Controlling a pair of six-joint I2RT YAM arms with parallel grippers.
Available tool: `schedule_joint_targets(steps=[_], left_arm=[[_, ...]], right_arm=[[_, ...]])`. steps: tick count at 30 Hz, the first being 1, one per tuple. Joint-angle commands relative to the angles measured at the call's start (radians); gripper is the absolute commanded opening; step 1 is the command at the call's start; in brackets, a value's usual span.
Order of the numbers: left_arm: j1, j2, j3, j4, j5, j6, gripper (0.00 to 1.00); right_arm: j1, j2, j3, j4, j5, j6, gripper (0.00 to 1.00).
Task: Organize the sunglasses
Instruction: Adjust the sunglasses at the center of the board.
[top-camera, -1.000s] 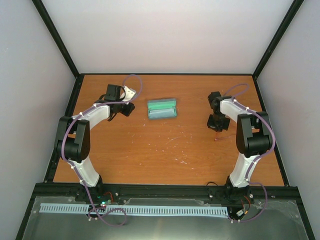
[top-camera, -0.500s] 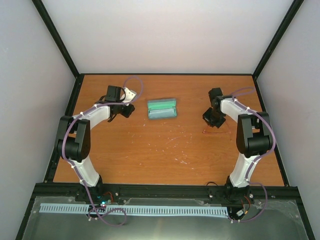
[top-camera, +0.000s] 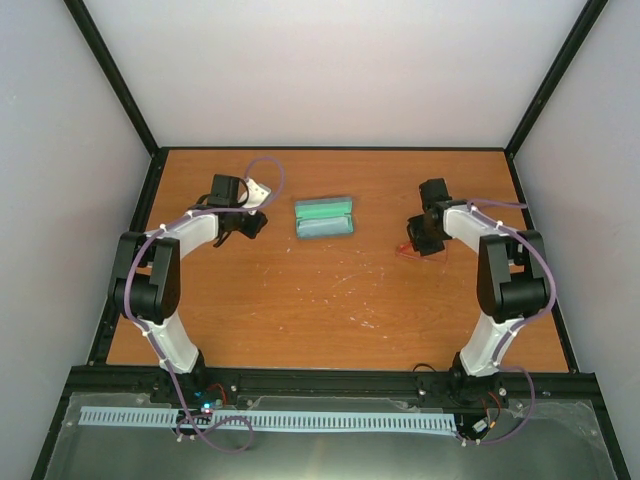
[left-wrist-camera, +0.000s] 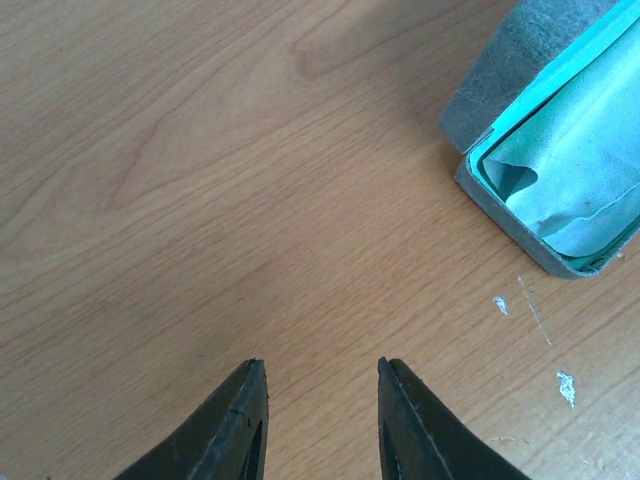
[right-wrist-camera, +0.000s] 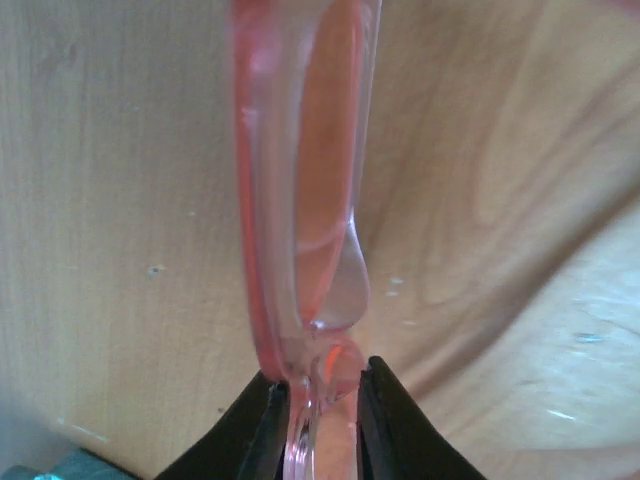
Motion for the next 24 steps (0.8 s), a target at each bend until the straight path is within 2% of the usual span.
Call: schedule_joint_targets(steps=[1,3,7,10,15,17,20,24], left_arm=[[0.017,-0.031,-0.005,0.031,0.021,0.017,0.32],[0.020,-0.033,-0.006,0.031,0.021,0.017,0.32],[0.028,-0.035,-0.010,0.031,0.024,0.017,0.32],[0.030,-0.033,-0.012,0.032,0.025,0.018,0.32],[0.033,-0.030,-0.012,0.030,0.029,0.016,0.32],[0.033,-0.028,-0.011,0.032,0.028,0.017,0.32],[0.033,-0.026,-0.009,0.032,0.033,0.019,0.33],[0.033,-0.022,-0.003,0.028,0.037,0.030,0.33]], right_arm=[[-0.005,0.077,0.060,0.036,-0.080,0.036,0.26],[-0.007,0.085,0.069,0.031,-0.087,0.026,0.33],[-0.013,0.087,0.099,-0.005,-0.088,-0.012,0.52],[-0.016,0.067,0.133,-0.044,-0.086,-0.057,0.56],[-0.016,-0.005,0.224,-0.178,-0.078,-0.195,0.57],[-0.016,-0.046,0.250,-0.227,-0.054,-0.295,0.57],[-0.016,-0.078,0.283,-0.288,0.025,-0.562,0.57],[-0.030,-0.032,0.317,-0.370,0.082,-0.884,0.53]])
